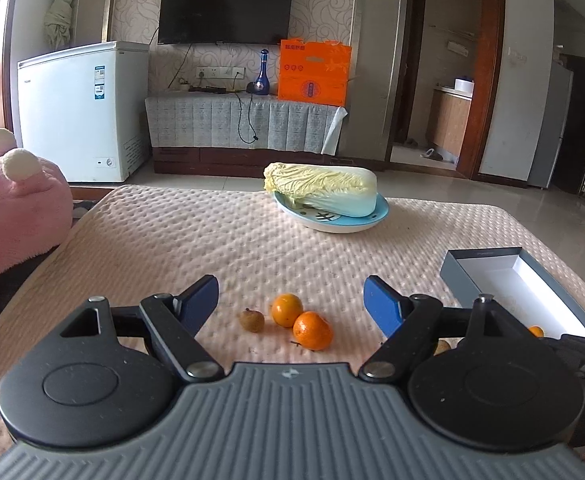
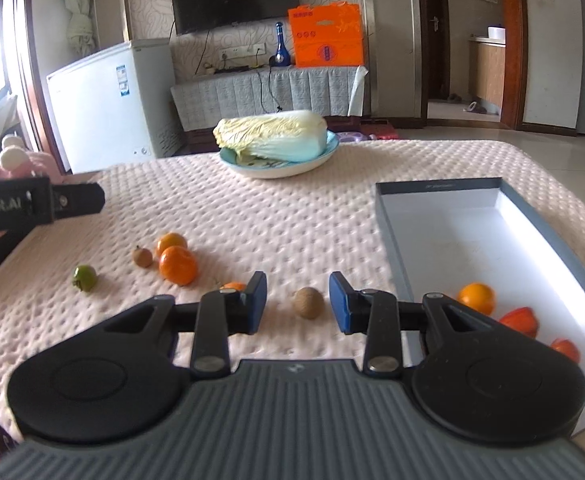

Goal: Organize fruits
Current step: 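Move both tools back from the box toward the fruits on the quilt, then close the right tool on the small brown kiwi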

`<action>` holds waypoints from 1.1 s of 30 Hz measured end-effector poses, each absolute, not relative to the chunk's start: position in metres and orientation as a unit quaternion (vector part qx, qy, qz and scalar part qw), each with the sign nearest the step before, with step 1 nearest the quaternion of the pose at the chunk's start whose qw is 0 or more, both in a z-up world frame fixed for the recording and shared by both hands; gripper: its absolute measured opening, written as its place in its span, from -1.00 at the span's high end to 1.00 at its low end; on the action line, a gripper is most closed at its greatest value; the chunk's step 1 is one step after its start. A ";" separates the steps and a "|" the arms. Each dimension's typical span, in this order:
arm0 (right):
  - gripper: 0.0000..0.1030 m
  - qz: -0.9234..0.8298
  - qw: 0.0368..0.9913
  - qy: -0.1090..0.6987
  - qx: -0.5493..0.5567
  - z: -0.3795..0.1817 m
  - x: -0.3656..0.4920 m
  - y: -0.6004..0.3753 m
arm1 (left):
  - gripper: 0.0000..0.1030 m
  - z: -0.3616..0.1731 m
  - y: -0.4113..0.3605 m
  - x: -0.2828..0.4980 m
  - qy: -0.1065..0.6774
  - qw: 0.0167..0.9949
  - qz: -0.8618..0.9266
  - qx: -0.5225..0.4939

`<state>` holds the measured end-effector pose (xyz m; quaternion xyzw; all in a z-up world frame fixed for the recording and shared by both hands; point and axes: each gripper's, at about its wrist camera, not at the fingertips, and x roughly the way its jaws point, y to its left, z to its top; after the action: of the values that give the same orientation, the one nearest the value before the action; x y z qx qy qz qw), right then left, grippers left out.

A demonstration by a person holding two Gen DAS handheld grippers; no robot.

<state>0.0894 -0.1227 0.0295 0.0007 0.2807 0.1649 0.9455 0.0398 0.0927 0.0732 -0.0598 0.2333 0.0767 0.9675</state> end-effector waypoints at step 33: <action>0.30 0.166 0.935 0.314 -0.024 0.007 0.098 -0.099 | -0.62 0.075 0.092 0.037 0.230 0.969 0.058 -0.063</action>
<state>0.0982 -0.0990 0.0066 -0.0242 0.3136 0.1664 0.9345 0.0373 0.0919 0.0750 -0.0631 0.2299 0.0582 0.9694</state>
